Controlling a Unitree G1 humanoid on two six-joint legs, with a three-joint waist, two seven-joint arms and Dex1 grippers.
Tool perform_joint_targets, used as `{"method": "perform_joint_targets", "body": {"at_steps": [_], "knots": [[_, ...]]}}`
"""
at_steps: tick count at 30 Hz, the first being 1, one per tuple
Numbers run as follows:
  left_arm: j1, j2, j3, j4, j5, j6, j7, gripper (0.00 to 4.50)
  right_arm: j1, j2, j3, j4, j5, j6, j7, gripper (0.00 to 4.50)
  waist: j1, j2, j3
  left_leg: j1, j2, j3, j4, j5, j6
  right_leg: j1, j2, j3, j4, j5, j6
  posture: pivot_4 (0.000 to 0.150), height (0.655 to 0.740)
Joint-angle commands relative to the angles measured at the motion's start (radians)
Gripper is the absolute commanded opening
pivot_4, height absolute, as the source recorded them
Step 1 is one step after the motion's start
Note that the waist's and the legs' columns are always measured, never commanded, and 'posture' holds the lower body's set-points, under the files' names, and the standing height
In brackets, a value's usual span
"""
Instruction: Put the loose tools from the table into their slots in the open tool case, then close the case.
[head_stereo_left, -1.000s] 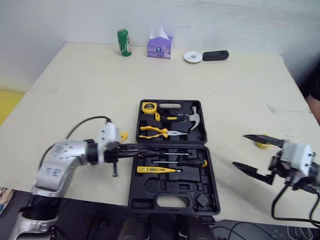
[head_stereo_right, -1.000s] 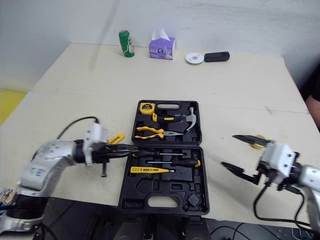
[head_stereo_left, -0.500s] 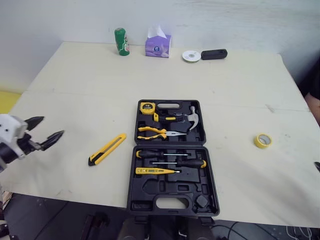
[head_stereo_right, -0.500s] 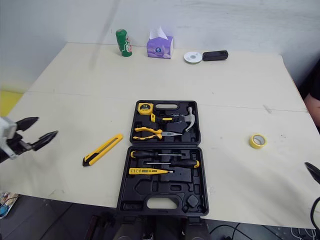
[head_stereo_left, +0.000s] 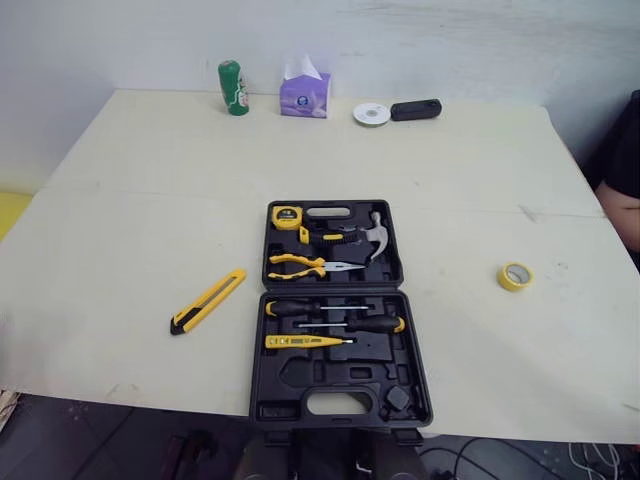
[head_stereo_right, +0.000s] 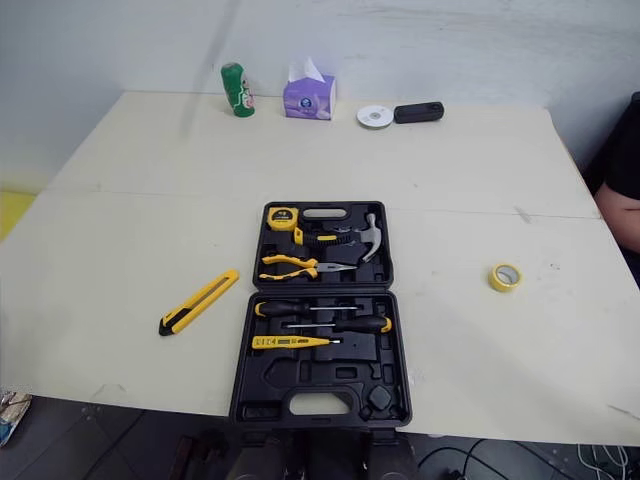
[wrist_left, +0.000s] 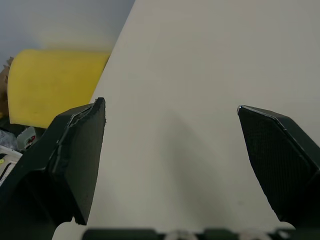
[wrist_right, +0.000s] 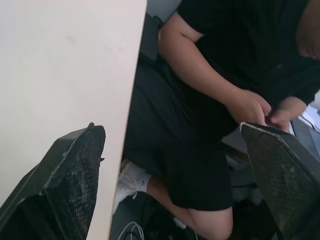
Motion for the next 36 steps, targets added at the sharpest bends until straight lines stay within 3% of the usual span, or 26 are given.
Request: {"method": "perform_joint_targets", "body": {"at_steps": [1, 11, 17, 24, 28, 36], "knots": [[-0.016, 0.012, 0.015, -0.012, -0.028, -0.03, -0.009, 4.45, -0.005, 0.018, 0.001, -0.016, 0.023, -0.011, -0.016, 4.5, 0.0, 0.0, 0.0, 0.0, 0.0, 0.0, 0.0, 0.0, 0.0, 0.0, 0.0, 0.0, 0.0, 0.0, 0.0, 0.15, 0.74], [-0.049, -0.024, 0.002, -0.111, -0.09, 0.027, -0.101, 4.45, -0.082, 0.064, 0.066, -0.164, 0.062, 0.044, 0.013, 4.5, -0.001, 0.0, 0.0, 0.001, 0.0, 0.002, -0.001, 0.001, -0.003, -0.001, 0.0, 0.001, 0.001, 0.0, -0.001, 0.15, 0.74], [0.051, -0.112, -0.045, -0.494, -0.165, 0.179, -0.18, 4.45, -0.234, 0.153, 0.25, -0.473, 0.118, 0.152, 0.064, 4.5, -0.01, -0.001, 0.001, 0.001, 0.0, 0.004, -0.002, 0.002, -0.004, -0.001, 0.0, 0.003, 0.001, 0.0, 0.0, 0.15, 0.74], [0.132, -0.107, -0.085, -0.833, -0.217, 0.404, -0.204, 4.45, -0.338, 0.173, 0.452, -0.82, 0.21, 0.357, 0.132, 4.5, -0.001, 0.0, 0.002, 0.001, 0.001, 0.004, -0.004, 0.005, -0.003, -0.003, 0.001, 0.003, 0.001, 0.0, -0.001, 0.15, 0.74], [0.166, -0.103, -0.122, -0.989, -0.242, 0.544, -0.21, 4.45, -0.409, 0.191, 0.537, -0.927, 0.221, 0.424, 0.137, 4.5, 0.003, 0.0, 0.002, 0.0, 0.0, 0.004, -0.004, 0.004, -0.004, -0.002, 0.001, 0.003, 0.0, 0.0, -0.001, 0.15, 0.74], [0.115, -0.089, -0.293, -1.299, -0.277, 0.933, -0.035, 4.45, -0.521, 0.206, 0.691, -1.125, 0.308, 0.577, 0.216, 4.5, 0.005, -0.001, 0.003, 0.0, 0.0, 0.003, -0.004, 0.006, -0.001, -0.002, 0.002, 0.003, 0.0, 0.0, -0.001, 0.15, 0.74]]}}
